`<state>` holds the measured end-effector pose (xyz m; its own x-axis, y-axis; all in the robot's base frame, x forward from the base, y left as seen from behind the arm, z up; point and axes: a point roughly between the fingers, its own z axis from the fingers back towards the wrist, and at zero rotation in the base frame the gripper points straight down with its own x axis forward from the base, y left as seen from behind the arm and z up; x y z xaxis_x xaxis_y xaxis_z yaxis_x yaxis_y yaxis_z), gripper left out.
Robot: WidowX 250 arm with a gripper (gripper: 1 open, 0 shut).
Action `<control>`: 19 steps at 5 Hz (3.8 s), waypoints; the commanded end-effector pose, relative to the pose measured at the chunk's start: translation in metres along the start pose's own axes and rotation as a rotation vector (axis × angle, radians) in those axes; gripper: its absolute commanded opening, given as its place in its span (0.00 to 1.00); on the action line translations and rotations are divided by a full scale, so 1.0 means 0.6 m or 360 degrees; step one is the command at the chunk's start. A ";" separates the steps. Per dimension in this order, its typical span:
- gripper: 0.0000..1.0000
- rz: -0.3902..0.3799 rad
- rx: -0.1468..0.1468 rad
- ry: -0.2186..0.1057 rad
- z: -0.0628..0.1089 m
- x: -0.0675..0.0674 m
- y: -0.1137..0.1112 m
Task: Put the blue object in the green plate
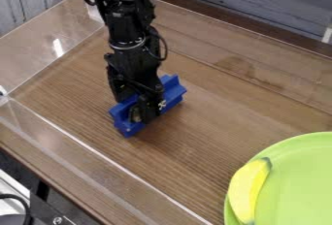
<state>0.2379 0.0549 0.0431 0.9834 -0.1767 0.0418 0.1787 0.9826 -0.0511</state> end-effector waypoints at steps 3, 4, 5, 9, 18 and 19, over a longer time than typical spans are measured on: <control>0.00 0.0011 0.0037 -0.0075 0.015 0.018 0.023; 0.00 0.0010 0.0039 -0.0086 0.014 0.021 0.026; 0.00 0.0010 0.0040 -0.0096 0.013 0.024 0.030; 0.00 0.0019 0.0040 -0.0136 0.011 0.035 0.044; 0.00 0.0035 0.0038 -0.0186 0.010 0.066 0.056; 0.00 0.0035 0.0037 -0.0192 0.008 0.069 0.056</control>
<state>0.2754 0.0795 0.0393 0.9824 -0.1416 0.1221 0.1487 0.9876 -0.0513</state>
